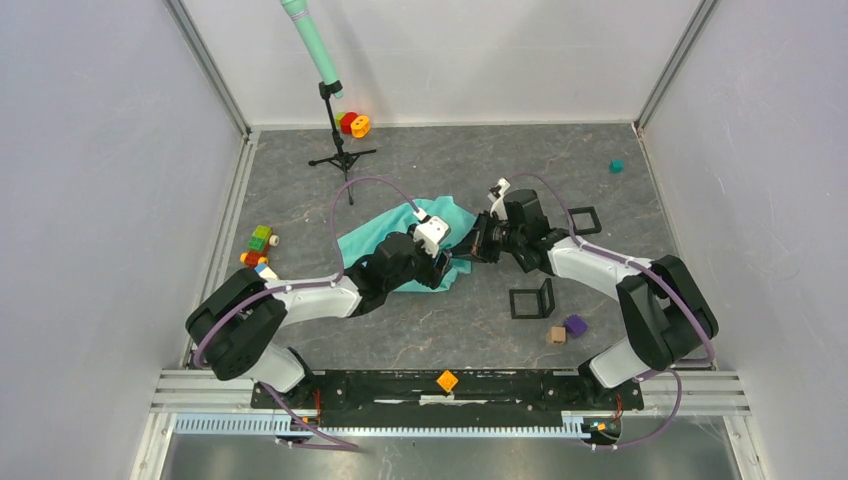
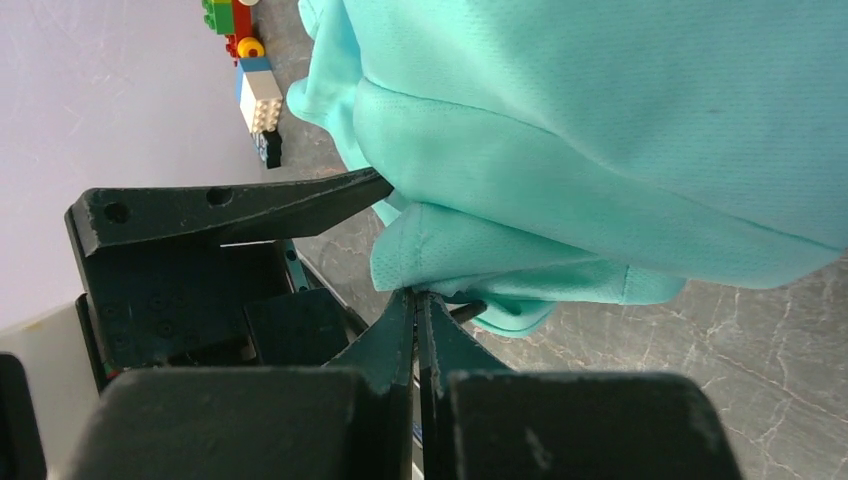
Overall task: Remove the brooch from the garment
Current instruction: Adjust the brooch.
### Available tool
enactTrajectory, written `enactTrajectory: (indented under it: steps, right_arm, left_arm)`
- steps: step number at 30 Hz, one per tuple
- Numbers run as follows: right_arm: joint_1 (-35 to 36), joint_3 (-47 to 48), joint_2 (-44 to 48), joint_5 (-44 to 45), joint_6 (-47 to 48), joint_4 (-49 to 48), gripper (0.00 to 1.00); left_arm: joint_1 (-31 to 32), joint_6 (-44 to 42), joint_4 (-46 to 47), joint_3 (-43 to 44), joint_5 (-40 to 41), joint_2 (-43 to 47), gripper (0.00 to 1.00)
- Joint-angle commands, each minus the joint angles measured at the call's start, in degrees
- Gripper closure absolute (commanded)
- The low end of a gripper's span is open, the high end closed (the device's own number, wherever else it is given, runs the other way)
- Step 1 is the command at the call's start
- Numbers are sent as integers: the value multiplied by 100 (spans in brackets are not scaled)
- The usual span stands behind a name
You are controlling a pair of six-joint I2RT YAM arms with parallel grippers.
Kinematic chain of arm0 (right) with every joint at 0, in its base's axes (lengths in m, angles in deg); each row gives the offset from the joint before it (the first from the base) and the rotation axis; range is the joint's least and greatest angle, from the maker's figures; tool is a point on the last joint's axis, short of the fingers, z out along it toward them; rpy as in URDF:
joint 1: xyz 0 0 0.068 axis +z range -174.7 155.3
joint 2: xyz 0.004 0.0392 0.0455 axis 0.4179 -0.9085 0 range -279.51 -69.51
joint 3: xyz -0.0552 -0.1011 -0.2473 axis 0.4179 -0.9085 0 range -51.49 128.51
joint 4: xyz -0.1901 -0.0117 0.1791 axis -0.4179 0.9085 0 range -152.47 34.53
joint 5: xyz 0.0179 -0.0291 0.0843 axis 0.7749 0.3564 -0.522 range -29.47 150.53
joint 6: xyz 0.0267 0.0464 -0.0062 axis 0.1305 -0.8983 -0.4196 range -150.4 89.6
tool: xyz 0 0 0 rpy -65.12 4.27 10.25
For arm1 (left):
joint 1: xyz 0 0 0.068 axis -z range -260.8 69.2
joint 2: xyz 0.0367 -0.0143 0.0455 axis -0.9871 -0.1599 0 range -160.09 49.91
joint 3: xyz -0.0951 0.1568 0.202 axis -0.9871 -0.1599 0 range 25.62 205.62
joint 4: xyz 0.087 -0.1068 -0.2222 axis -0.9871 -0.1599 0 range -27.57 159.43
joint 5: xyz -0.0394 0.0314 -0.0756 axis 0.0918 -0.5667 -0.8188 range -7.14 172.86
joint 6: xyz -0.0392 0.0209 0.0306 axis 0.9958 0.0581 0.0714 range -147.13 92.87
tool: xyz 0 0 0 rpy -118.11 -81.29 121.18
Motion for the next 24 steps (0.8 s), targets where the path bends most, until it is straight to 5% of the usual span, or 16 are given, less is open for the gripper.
enactTrajectory:
  steps: [1, 4, 6, 8, 13, 18, 24]
  right_arm:
    - [102, -131, 241, -265, -206, -381, 100]
    - [77, -143, 210, -233, -67, -448, 79]
    - [26, -86, 161, -205, 87, -460, 59]
    - [-31, 9, 82, -230, 277, -417, 48]
    - [-159, 215, 112, 166, 1110, 158, 46]
    - [-166, 190, 259, 503, 2172, 376, 39]
    - [-82, 170, 92, 188, 2824, 436, 45]
  left_arm:
    - [11, -225, 80, 376, 33, -107, 42]
    - [11, -197, -12, 398, -44, -88, 69]
    - [-11, -120, -14, 367, -163, -84, 77]
    - [-77, 31, -88, 404, -226, -158, 85]
    - [-555, 613, -678, 847, -1162, -644, 97]
    - [-1114, 1184, -442, 876, -2268, -949, 94]
    - [-1675, 2052, 192, 837, -3914, -1273, 87]
